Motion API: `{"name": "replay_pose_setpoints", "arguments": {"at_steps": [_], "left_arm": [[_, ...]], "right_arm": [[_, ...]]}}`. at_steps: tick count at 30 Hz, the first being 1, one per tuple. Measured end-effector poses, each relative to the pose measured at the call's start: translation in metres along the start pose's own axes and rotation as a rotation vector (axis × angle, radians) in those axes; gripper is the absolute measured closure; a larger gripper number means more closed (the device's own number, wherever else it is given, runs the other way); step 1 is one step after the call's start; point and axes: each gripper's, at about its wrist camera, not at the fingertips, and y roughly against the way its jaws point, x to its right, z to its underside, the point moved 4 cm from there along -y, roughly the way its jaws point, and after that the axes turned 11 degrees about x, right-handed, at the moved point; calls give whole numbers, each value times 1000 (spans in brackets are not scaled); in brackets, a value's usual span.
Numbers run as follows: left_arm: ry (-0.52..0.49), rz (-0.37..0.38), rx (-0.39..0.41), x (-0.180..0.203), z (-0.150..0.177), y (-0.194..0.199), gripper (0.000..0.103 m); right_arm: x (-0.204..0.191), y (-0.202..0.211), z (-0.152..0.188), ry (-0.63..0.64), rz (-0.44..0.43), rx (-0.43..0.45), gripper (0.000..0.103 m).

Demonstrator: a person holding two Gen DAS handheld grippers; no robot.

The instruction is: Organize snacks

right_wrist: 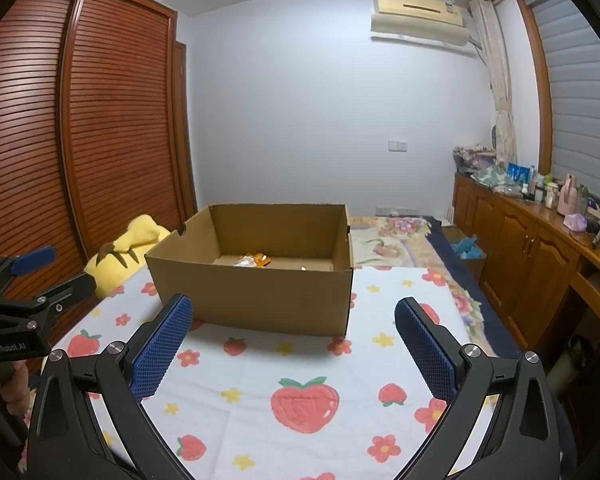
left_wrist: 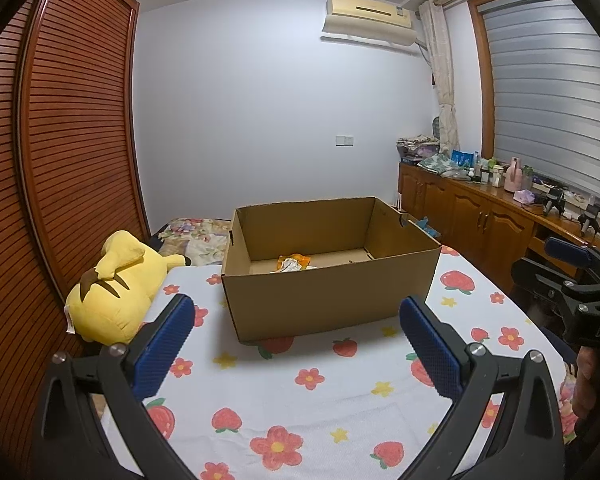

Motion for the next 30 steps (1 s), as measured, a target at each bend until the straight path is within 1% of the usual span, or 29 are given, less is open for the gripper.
{"name": "replay_pose_setpoints", "arguments": {"at_steps": [30], "left_arm": [[-4,-1,9,1,0,6,0]], "right_arm": [[-1,0,0,-4,-3,3,0]]}}
